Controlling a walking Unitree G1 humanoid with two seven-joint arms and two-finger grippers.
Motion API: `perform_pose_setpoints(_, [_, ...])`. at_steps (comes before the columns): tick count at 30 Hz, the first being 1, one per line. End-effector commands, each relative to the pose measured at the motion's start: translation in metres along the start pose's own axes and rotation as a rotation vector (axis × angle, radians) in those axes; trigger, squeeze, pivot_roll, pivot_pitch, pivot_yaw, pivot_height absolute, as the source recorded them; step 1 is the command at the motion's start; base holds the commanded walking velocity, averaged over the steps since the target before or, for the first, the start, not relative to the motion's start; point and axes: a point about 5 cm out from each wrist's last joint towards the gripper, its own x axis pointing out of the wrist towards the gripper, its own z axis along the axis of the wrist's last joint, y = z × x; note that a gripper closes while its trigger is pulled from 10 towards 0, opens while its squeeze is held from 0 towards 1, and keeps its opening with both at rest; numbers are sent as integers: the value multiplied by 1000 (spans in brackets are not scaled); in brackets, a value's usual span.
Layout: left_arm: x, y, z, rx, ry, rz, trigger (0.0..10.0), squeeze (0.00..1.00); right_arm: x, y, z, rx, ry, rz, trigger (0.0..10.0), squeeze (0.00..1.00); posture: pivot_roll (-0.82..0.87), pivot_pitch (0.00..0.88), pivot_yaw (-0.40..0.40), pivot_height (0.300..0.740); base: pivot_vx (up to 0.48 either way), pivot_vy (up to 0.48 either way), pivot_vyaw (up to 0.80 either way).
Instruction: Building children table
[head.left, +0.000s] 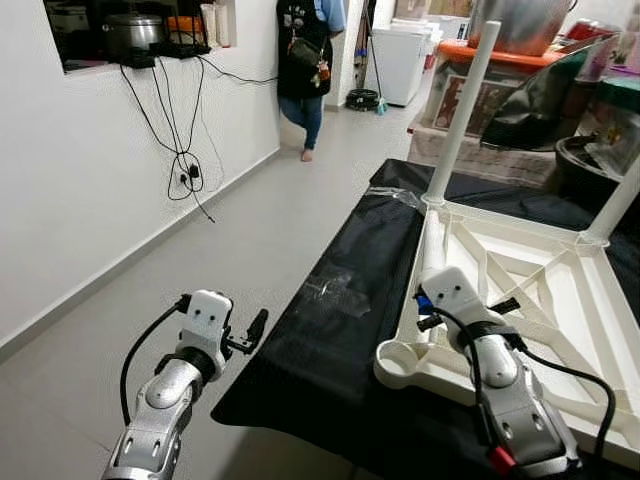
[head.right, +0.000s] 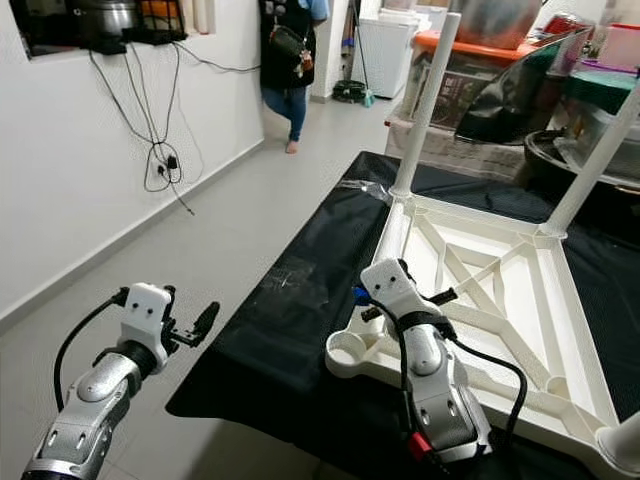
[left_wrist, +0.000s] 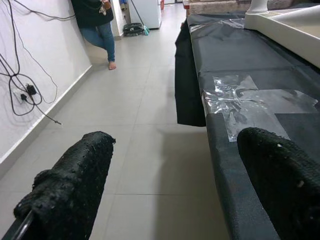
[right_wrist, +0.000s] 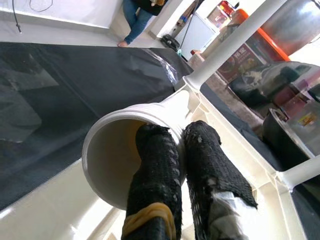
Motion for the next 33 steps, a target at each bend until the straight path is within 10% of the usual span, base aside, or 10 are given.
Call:
perform_pose_setpoints(1, [-2,1,-4,12,15,6,10000,0,2,5,-8,18,44,30,0,0,49,0,-102,740,0,0,0])
perform_pose_setpoints(9, [0,2,-5,24,22,4,10000,0,1,-5,-15,82,30,19,0,0,69,0,-92,740,0,0,0])
perform_pose_setpoints(13, [3,5,-5,25,21,13,10000,0,2,-42,-9,139,-64,-29,0,0,64,0,-84,740,0,0,0])
perform_pose_setpoints(30, [5,6,-3,12,12,9,10000,0,-10,-79,18,171,-266,162,0,0,36,0,-71,740,0,0,0])
perform_pose_setpoints(33, [7,6,-2,14,9,6,10000,0,-9,-106,21,218,-303,147,0,0,33,0,-69,740,0,0,0])
